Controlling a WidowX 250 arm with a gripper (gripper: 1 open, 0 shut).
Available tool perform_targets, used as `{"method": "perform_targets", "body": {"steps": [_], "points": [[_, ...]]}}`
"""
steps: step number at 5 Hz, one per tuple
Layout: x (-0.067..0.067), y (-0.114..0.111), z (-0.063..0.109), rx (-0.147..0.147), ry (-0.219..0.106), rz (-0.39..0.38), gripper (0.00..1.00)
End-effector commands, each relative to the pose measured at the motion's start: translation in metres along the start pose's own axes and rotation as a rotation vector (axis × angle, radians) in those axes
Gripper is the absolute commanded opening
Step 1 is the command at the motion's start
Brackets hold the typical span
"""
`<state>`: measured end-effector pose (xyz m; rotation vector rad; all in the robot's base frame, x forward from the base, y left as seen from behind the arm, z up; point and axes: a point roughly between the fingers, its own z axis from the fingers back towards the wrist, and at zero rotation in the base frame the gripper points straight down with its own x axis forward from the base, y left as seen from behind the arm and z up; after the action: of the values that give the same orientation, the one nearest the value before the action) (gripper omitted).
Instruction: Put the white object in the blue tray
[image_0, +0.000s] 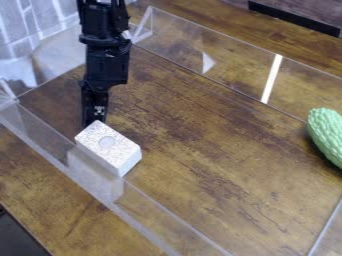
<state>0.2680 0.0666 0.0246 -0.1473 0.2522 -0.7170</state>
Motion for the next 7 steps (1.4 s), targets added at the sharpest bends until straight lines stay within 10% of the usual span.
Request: {"method": "perform_targets", "body": {"steps": [1, 7], "points": [[0.007, 0.001, 0.026, 0.069, -0.038, -0.015, 0.0], [0.019, -0.001, 0.027, 0.082, -0.022, -0.058, 0.0]]}}
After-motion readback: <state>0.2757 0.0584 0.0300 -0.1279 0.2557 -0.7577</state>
